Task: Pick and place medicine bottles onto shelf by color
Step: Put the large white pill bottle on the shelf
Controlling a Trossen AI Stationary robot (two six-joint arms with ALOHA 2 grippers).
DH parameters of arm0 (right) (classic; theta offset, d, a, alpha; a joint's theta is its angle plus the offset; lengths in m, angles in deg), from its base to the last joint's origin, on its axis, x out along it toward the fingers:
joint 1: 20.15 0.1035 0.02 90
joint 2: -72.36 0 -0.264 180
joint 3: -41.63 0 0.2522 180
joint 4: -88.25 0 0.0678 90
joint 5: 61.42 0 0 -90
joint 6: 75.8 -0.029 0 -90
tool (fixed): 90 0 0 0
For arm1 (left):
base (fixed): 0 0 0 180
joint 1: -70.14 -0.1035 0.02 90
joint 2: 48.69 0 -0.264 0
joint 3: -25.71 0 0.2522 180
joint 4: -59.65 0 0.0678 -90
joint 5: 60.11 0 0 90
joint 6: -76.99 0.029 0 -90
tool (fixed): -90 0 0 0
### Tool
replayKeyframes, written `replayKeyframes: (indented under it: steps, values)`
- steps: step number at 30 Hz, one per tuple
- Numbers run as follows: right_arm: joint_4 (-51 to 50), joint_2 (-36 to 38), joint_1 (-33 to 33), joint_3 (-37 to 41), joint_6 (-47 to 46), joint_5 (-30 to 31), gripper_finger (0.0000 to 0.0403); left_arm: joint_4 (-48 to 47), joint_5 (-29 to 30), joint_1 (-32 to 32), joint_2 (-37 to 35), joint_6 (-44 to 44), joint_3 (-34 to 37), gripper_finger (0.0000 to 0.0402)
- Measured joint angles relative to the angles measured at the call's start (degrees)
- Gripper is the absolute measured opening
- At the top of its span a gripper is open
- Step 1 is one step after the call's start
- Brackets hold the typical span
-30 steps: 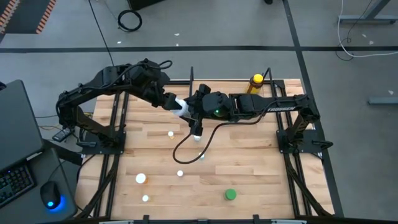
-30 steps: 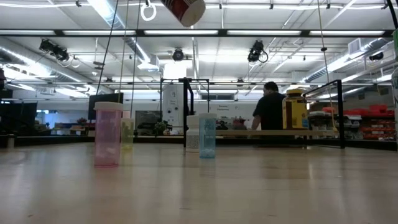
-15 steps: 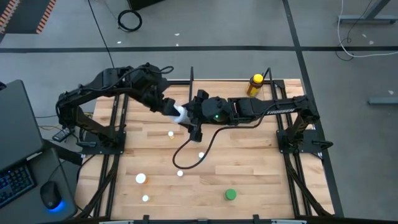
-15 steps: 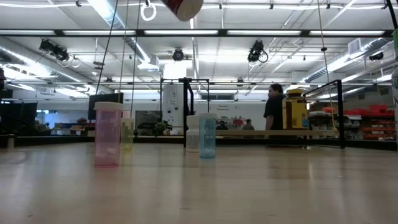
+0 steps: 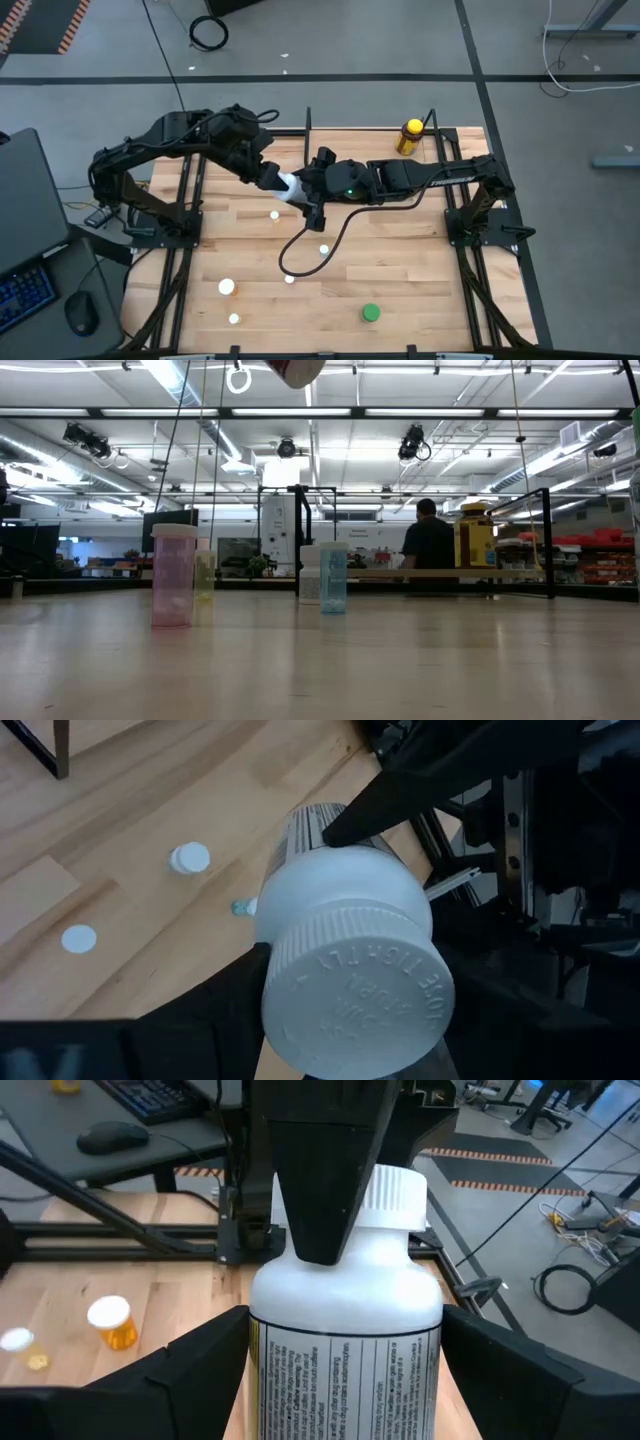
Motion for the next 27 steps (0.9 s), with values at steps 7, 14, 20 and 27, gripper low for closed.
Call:
replayKeyframes:
  steps: [7, 14, 20, 27]
  values:
    - [-7.8, 1.3, 2.1, 0.1, -6.5, -0.6, 0.0325, -9.7, 2.6, -0.8, -1.6, 2.7, -0.2, 0.0246]
    - [-18.0, 1.5, 3.4, 0.1, -11.9, -0.6, 0.0325, -21.2, 5.9, 0.1, -1.5, 4.3, 0.0, 0.0245]
    - [-21.8, 1.6, 3.5, 0.1, -16.9, -0.8, 0.0322, -20.9, 7.0, 2.4, -1.3, 5.6, 7.3, 0.0246]
    - [-26.9, 1.7, 3.5, 0.0, -20.4, -1.3, 0.0322, -20.7, 7.3, 5.4, -1.2, 5.6, 20.2, 0.0252]
